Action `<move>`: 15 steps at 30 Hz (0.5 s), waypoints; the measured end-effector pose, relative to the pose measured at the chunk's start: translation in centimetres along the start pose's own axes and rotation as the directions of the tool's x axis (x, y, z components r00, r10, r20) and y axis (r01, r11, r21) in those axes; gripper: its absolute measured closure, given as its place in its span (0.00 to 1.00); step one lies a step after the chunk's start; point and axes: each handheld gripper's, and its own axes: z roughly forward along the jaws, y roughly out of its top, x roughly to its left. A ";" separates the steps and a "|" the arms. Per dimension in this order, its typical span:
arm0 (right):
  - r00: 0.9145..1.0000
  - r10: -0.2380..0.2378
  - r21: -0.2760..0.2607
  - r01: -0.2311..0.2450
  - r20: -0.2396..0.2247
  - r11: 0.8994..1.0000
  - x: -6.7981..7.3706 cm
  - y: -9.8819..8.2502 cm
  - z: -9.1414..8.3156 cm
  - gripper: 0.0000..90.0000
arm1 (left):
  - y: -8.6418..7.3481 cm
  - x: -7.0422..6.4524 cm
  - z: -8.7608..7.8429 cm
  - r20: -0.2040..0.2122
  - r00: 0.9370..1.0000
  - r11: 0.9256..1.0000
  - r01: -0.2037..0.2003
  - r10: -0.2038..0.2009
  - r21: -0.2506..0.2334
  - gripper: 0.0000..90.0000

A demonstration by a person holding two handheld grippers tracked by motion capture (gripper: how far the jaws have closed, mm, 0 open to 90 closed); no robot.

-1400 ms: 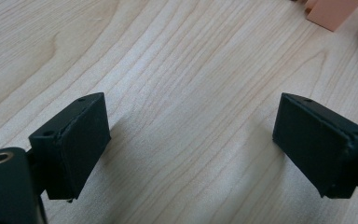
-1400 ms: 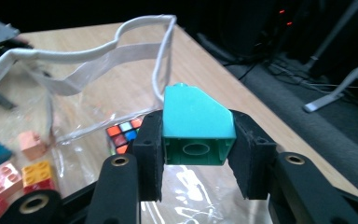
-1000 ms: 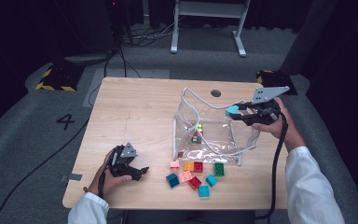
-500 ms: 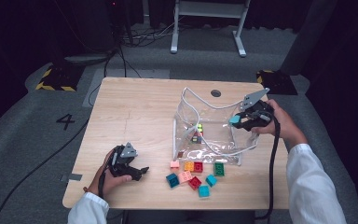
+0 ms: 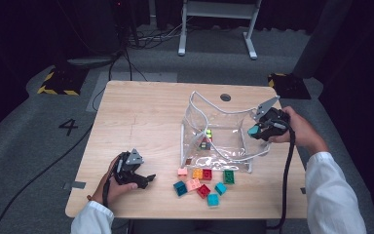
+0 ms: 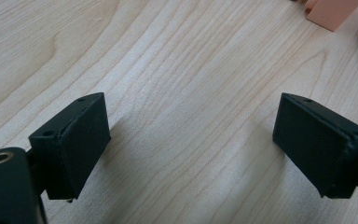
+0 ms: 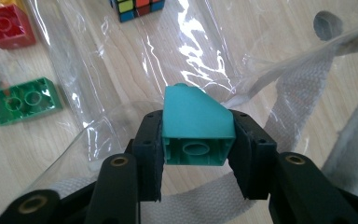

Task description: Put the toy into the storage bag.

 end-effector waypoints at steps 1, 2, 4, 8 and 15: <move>1.000 0.000 0.000 0.000 0.000 1.000 0.0 0.0 0.0 0.65 | 0.0 0.0 0.0 0.000 1.000 1.000 0.000 0.000 0.000 0.12; 1.000 0.024 -0.017 -0.024 -0.005 1.000 0.1 -0.2 -0.2 0.63 | 0.0 0.0 0.0 -0.001 1.000 1.000 0.000 0.000 0.000 0.12; 1.000 0.026 -0.052 -0.026 -0.007 0.998 0.2 -0.4 -0.5 0.60 | 0.0 0.0 0.0 -0.005 1.000 1.000 -0.002 0.002 0.000 0.12; 0.998 0.054 -0.123 -0.057 -0.025 0.991 0.3 -1.0 -1.0 0.57 | 0.0 0.0 0.0 -0.001 1.000 1.000 -0.004 0.004 -0.002 0.12; 0.993 0.116 -0.222 -0.119 -0.023 0.968 0.4 -2.2 -1.8 0.49 | 0.0 0.0 0.0 0.006 1.000 1.000 -0.004 0.004 -0.003 0.12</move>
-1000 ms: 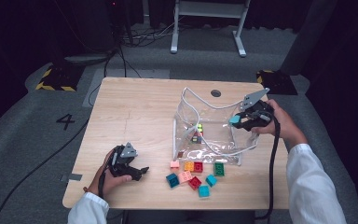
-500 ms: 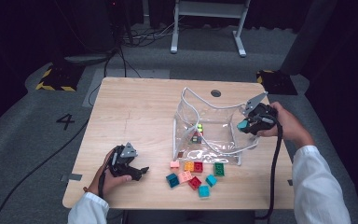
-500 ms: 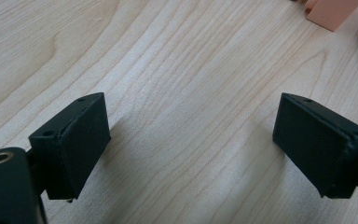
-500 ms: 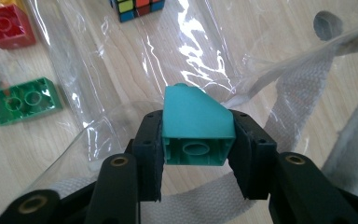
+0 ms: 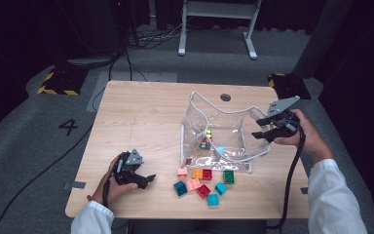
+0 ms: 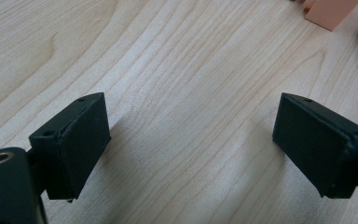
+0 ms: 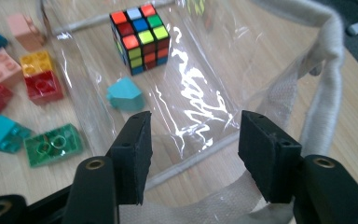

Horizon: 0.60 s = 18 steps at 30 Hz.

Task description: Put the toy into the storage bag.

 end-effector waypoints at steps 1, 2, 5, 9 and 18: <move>1.000 -0.008 -0.049 0.008 0.012 0.999 0.2 -0.2 -0.4 0.46 | 0.0 0.0 0.0 0.001 1.000 1.000 0.001 -0.001 0.001 0.12; 1.000 -0.010 -0.072 0.012 0.018 0.997 0.3 -0.3 -0.6 0.44 | 0.0 0.0 0.0 -0.001 1.000 1.000 0.000 0.000 0.001 0.12; 0.999 0.007 -0.138 -0.002 0.033 0.990 0.7 -0.6 -1.5 0.39 | 0.0 0.0 0.0 0.000 1.000 1.000 0.001 -0.001 0.001 0.12; 0.995 0.058 -0.212 -0.041 0.075 0.976 1.3 -1.4 -2.8 0.33 | 0.0 0.0 0.0 0.001 1.000 1.000 0.001 -0.001 0.001 0.12; 0.981 0.131 -0.321 -0.080 0.140 0.944 2.5 -4.0 -5.2 0.30 | 0.0 0.0 0.0 -0.001 1.000 1.000 0.000 0.000 0.001 0.12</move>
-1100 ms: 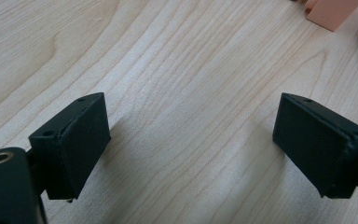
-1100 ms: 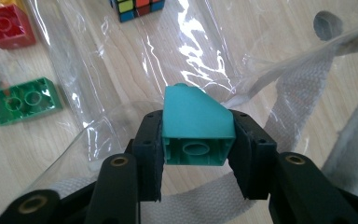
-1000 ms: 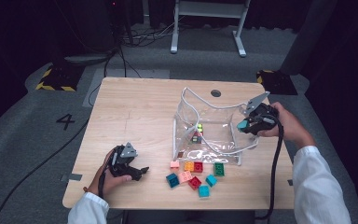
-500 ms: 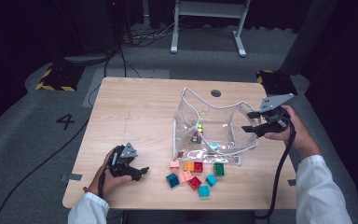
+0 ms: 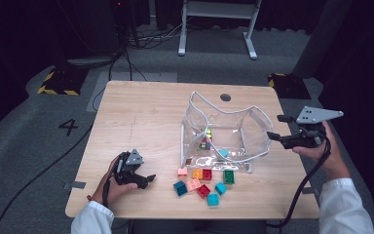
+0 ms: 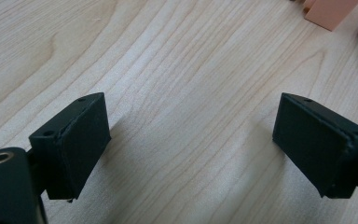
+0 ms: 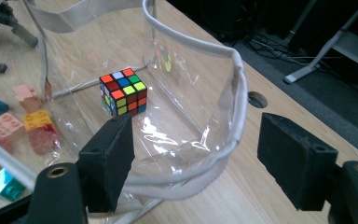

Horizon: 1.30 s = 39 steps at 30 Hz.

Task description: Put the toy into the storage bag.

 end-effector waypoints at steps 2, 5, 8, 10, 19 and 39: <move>1.000 0.006 -0.014 -0.006 0.012 1.000 0.2 -0.6 -0.5 0.30 | 0.0 0.0 0.0 0.002 1.000 1.000 0.001 -0.001 -0.001 0.12; 0.999 0.007 -0.018 -0.006 0.034 1.000 1.0 -2.0 -1.3 0.30 | 0.0 0.0 0.0 0.002 1.000 1.000 0.001 -0.001 -0.001 0.12; 0.999 0.016 -0.029 -0.015 0.034 0.999 1.3 -2.7 -1.6 0.29 | 0.0 0.0 0.0 0.002 1.000 1.000 0.001 -0.001 0.000 0.12; 0.999 0.031 -0.042 -0.029 0.039 0.999 1.7 -3.6 -1.9 0.29 | 0.0 0.0 0.0 -0.001 1.000 1.000 -0.001 0.001 0.000 0.12; 0.996 0.086 -0.056 -0.087 -0.015 0.995 3.6 -7.3 -1.1 0.32 | 0.0 0.0 0.0 -0.003 1.000 1.000 -0.005 0.005 -0.001 0.12; 0.985 0.106 0.050 -0.101 -0.134 0.994 9.7 -12.1 3.8 0.41 | 0.0 0.0 0.0 0.002 1.000 1.000 -0.004 0.004 -0.003 0.13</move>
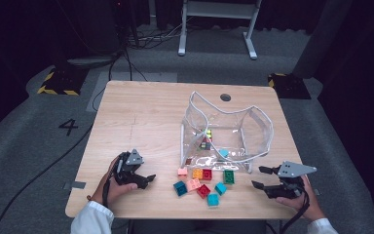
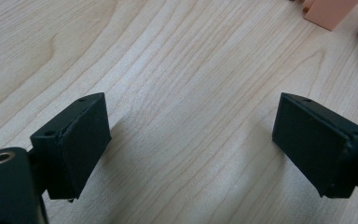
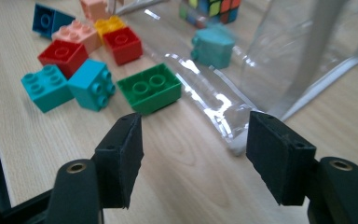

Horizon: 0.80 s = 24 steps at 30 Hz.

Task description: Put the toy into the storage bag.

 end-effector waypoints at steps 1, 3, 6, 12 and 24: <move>1.000 0.007 0.012 -0.007 -0.008 1.000 0.3 -0.2 0.4 0.41 | 0.0 0.0 0.0 0.000 1.000 1.000 0.000 0.000 0.000 0.13; 1.000 0.000 0.021 0.000 -0.019 1.000 0.5 -0.3 0.7 0.41 | 0.0 0.0 0.0 0.000 1.000 1.000 0.000 0.000 0.000 0.13; 0.998 -0.009 0.023 0.010 -0.058 1.000 1.0 -0.4 2.1 0.41 | 0.0 0.0 0.0 0.000 1.000 1.000 0.000 0.000 0.000 0.13; 0.998 -0.013 0.039 0.016 -0.068 0.999 1.8 -0.1 3.7 0.41 | 0.0 0.0 0.0 0.001 1.000 1.000 0.003 -0.003 -0.001 0.13; 0.998 -0.035 0.049 0.037 -0.046 0.998 2.8 1.0 6.6 0.35 | 0.0 0.0 0.0 -0.003 1.000 1.000 -0.002 0.002 0.001 0.13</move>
